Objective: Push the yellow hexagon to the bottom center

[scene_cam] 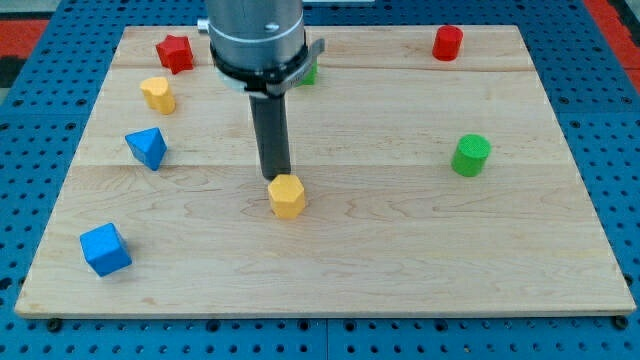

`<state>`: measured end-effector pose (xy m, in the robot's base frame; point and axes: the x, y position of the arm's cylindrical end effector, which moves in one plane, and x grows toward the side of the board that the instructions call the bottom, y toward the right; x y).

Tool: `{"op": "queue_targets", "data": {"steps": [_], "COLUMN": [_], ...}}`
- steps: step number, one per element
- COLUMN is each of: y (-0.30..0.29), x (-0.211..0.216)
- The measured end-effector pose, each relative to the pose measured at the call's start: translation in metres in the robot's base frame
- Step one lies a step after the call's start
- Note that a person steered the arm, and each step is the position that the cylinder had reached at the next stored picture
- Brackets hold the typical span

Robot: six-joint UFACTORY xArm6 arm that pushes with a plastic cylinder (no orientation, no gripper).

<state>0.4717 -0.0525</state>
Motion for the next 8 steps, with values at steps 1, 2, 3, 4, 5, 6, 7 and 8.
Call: {"op": "queue_targets", "data": {"steps": [1, 2, 3, 4, 5, 6, 7, 8], "y": [0.002, 0.021, 0.046, 0.068, 0.088, 0.088, 0.088, 0.082], "x": [0.035, 0.050, 0.049, 0.045, 0.049, 0.068, 0.077, 0.076]}}
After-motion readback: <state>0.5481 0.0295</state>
